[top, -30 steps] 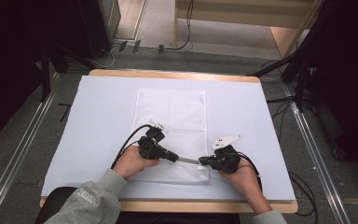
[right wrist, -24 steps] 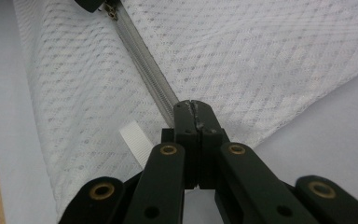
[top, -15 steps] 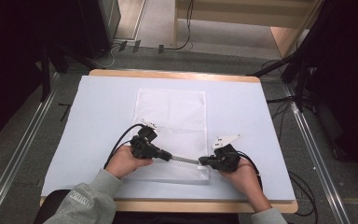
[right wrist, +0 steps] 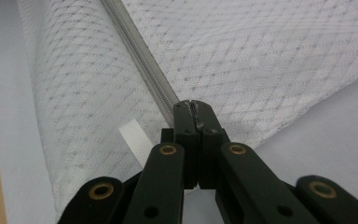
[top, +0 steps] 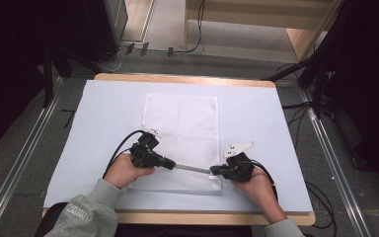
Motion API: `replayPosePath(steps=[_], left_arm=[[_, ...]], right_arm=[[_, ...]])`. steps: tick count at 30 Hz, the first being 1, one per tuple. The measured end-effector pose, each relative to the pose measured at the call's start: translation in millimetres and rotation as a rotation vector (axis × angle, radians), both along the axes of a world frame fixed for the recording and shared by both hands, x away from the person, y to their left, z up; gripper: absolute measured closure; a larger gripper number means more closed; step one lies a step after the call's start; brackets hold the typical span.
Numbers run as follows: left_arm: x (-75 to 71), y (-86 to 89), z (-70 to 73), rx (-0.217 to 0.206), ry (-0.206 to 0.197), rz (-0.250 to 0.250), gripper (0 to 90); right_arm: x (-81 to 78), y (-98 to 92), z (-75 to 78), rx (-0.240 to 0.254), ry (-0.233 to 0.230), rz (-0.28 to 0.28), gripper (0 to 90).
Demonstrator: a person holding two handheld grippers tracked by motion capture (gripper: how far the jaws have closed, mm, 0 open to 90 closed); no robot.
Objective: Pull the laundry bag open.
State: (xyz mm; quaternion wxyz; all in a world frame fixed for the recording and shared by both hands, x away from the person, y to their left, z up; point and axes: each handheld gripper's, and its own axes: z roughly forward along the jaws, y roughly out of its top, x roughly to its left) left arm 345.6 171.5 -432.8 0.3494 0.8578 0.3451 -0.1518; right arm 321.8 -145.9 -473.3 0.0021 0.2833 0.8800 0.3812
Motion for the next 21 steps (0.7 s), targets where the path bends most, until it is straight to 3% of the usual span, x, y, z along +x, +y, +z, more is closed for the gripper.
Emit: replayPosePath(steps=[2,7,21], left_arm=[[-1.2,0.1,0.9,0.014,-0.005,-0.007,87.7],[-0.3,9.4,1.5,0.008,0.012,0.017,87.7],[-2.1,37.1,4.1,-0.009,0.009,0.049,87.7]], right_arm=[[0.0,0.3,0.0,-0.001,-0.004,0.002,90.0],[-0.2,0.3,-0.2,0.002,0.000,-0.004,90.0],[0.6,-0.8,-0.8,0.012,0.014,-0.010,90.0]])
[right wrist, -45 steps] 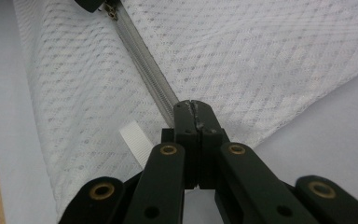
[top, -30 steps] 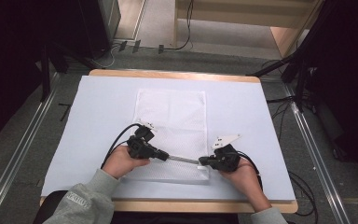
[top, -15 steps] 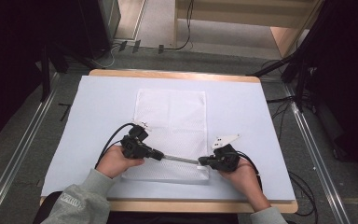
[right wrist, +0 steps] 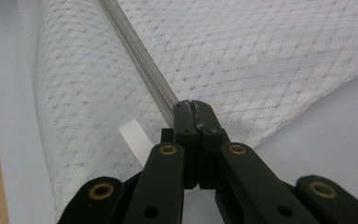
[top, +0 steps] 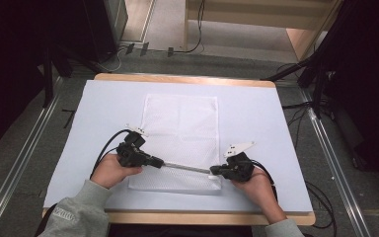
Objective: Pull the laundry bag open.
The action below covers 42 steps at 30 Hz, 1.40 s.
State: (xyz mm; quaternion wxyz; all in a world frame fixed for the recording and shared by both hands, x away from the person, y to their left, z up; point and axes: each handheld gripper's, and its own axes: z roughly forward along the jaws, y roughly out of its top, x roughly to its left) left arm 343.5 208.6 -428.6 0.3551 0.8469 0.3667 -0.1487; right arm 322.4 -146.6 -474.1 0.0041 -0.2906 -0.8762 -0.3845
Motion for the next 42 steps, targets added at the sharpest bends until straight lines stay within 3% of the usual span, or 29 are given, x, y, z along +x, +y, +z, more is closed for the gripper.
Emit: replayPosePath(steps=[27,42], left_arm=[[-0.1,33.8,3.4,0.012,-0.004,0.067,87.7],[-5.4,67.7,-1.0,0.028,0.014,0.135,87.8]], right_arm=[[-1.0,0.2,0.5,-0.008,-0.012,0.003,90.0],[-1.1,1.4,1.2,-0.019,-0.014,0.002,90.0]])
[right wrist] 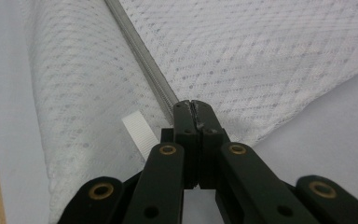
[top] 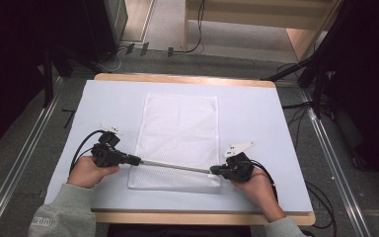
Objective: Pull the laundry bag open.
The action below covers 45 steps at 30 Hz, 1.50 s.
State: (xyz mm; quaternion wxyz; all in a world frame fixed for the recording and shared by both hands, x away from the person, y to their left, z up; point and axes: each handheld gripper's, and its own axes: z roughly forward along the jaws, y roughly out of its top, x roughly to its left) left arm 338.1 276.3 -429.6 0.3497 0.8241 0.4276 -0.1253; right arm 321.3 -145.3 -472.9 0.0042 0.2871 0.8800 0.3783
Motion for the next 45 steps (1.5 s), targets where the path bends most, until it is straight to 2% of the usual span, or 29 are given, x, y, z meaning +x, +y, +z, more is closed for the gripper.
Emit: replayPosePath(steps=[3,10,20,23,26,28,32,36,39,44,45], left_arm=[[-0.2,10.2,-1.3,-0.008,0.008,0.030,87.7],[-2.1,20.5,-2.4,-0.007,0.011,0.035,87.8],[-3.6,37.3,-3.5,-0.006,0.014,0.078,87.9],[-3.7,35.6,-3.8,0.018,0.007,0.072,87.9],[-3.4,35.8,-5.4,0.006,0.024,0.086,87.8],[-4.4,34.2,-5.3,0.012,0.017,0.080,87.7],[-7.1,32.5,-5.1,0.025,0.013,0.073,87.4],[-9.4,31.4,-5.7,0.023,0.017,0.079,87.2],[-12.5,30.7,-7.8,0.000,0.037,0.073,86.9],[-21.0,30.3,-10.1,-0.010,0.034,0.054,86.5],[-21.2,30.3,-9.9,-0.014,0.024,0.049,84.9]], right_arm=[[0.4,-0.4,-0.4,0.004,0.001,0.003,90.0],[0.6,-1.2,-0.9,0.010,0.003,0.005,90.0],[1.2,-1.5,-1.3,0.015,0.003,0.005,90.0],[1.0,-0.9,-1.2,0.013,0.003,0.004,90.0],[1.3,-0.8,-0.8,0.009,0.006,0.007,90.0],[1.3,0.8,0.5,-0.005,0.002,0.007,90.0],[2.5,1.8,2.3,-0.015,0.023,-0.004,90.0],[4.0,0.7,2.7,-0.019,0.022,-0.006,90.0],[4.7,0.4,3.0,-0.024,0.019,-0.017,89.5],[7.0,-0.1,2.5,-0.017,0.028,-0.016,89.6],[7.3,0.0,2.7,-0.017,0.031,-0.017,89.5]])
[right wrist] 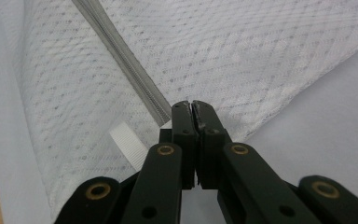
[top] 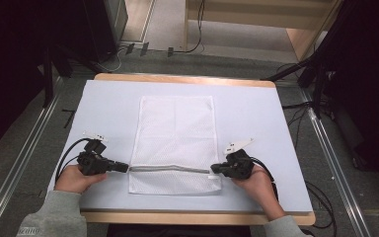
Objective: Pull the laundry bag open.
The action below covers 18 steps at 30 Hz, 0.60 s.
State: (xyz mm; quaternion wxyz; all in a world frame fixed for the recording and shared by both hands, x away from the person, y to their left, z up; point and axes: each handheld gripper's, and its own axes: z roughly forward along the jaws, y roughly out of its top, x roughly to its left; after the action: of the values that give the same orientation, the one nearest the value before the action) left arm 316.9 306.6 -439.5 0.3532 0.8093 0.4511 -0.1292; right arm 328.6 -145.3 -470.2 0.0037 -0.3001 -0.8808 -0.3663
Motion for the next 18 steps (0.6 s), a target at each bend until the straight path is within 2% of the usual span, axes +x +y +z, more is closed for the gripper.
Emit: replayPosePath(steps=[4,9,14,18], left_arm=[[0.9,0.4,1.2,-0.020,-0.039,0.019,68.4],[2.5,0.8,4.4,0.019,-0.134,0.055,56.3],[4.0,0.5,8.4,0.062,-0.227,0.087,46.0],[6.9,0.6,7.7,0.088,-0.247,0.097,40.0]], right_arm=[[3.3,0.2,2.0,0.004,0.030,-0.001,84.8],[6.4,0.2,5.7,0.027,0.026,-0.022,73.8],[8.6,-3.3,10.4,0.054,0.004,-0.045,62.1],[11.3,-7.8,11.7,0.062,-0.017,-0.072,52.8]])
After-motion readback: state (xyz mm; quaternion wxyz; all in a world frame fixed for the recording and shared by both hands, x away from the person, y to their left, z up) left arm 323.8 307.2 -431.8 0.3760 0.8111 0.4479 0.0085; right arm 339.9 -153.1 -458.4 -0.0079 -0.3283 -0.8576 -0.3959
